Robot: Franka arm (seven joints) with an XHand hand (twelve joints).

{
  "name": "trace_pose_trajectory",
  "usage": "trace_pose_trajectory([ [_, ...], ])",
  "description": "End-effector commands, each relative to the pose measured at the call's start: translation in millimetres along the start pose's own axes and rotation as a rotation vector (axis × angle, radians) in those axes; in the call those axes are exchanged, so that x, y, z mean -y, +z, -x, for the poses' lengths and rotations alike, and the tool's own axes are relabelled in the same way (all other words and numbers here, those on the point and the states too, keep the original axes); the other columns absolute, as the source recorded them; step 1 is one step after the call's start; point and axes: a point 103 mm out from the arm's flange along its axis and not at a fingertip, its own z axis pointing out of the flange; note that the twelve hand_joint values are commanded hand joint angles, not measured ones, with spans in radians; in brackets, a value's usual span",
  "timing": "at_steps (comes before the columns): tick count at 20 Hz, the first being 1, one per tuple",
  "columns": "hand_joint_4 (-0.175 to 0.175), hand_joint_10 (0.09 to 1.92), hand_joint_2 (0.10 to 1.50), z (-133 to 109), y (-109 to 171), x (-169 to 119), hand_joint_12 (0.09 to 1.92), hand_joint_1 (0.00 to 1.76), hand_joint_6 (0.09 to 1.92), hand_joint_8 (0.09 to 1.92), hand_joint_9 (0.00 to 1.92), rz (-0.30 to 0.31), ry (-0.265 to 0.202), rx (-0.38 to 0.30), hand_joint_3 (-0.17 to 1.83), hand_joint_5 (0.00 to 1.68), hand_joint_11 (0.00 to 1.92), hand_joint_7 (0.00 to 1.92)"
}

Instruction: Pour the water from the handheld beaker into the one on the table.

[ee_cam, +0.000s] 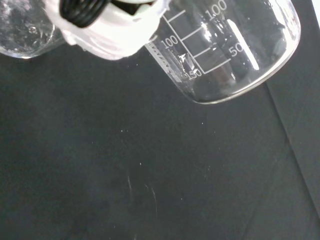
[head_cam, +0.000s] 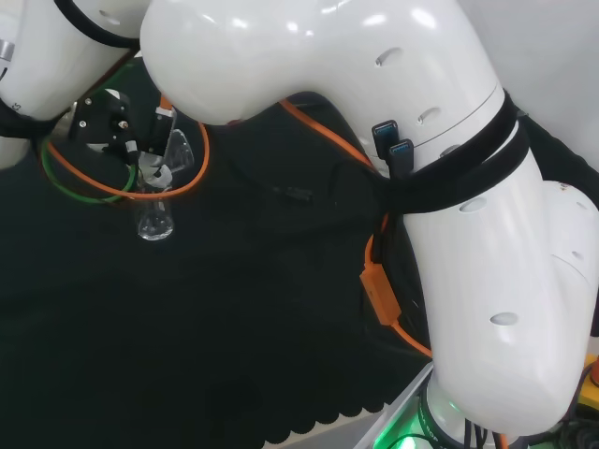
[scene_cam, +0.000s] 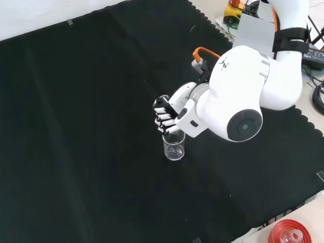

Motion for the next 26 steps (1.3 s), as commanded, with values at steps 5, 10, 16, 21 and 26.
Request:
trace_pose_trajectory([
  [5, -0.12, 0.96, 1.08, -3.1, -0.1, 0.8, 0.84, 1.3, 0.77, 0.52, 1.38, -0.012, 0.0, 0.012, -0.17, 1.11, 1.13, 1.38],
  [10, -0.12, 0.96, 1.08, -4.4, -0.2, 0.5, 0.84, 1.3, 0.77, 0.52, 1.38, -0.013, -0.002, 0.015, -0.17, 1.11, 1.13, 1.38],
  [16, -0.12, 0.96, 1.08, -7.2, 0.9, -2.2, 0.84, 1.3, 0.77, 0.52, 1.38, -0.009, -0.007, 0.005, -0.17, 1.11, 1.13, 1.38],
  [21, -0.12, 0.96, 1.08, -7.3, 0.6, -1.3, 0.84, 1.3, 0.77, 0.52, 1.38, 0.0, -0.008, -0.004, -0.17, 1.11, 1.13, 1.38],
  [26, -0.119, 0.96, 1.08, -3.3, 3.0, -1.4, 0.84, 1.3, 0.77, 0.52, 1.38, -0.001, -0.008, -0.012, -0.17, 1.11, 1.13, 1.38],
])
